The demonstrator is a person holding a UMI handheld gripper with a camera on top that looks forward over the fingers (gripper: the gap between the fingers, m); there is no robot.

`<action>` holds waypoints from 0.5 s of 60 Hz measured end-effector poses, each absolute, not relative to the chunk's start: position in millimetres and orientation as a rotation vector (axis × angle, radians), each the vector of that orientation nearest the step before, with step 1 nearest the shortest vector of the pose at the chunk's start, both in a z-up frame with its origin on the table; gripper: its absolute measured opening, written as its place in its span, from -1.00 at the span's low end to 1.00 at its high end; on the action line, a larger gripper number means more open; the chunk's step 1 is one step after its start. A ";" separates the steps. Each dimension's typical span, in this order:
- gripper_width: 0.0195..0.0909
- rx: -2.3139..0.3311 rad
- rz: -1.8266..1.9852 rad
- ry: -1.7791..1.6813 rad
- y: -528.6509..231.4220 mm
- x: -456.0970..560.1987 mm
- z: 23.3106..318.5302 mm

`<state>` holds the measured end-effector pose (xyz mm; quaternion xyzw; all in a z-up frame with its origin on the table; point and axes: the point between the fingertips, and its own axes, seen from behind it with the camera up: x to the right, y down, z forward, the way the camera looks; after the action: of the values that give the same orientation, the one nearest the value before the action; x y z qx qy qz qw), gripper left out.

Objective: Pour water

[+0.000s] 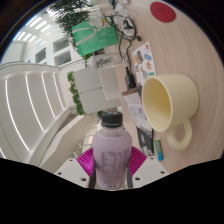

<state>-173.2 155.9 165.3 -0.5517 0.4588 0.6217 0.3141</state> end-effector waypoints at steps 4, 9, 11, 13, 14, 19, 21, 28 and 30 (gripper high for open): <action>-0.36 -1.322 1.791 1.387 152.4 -169.7 171.2; -0.35 -1.251 1.879 1.459 141.6 -164.6 170.1; -0.36 -1.236 1.905 1.482 143.9 -165.1 167.1; -0.36 -1.202 1.937 1.502 140.9 -163.4 168.8; -0.36 -1.180 1.955 1.511 140.0 -162.4 170.6; -0.36 -1.079 2.048 1.542 136.2 -159.6 184.2; -0.35 -1.063 2.066 1.553 134.3 -161.5 185.4; -0.36 -1.076 2.075 1.603 132.6 -168.0 180.2; -0.36 -1.080 2.083 1.607 124.9 -169.1 181.0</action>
<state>-169.1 124.9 181.0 -0.3756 0.5589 0.7243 0.1482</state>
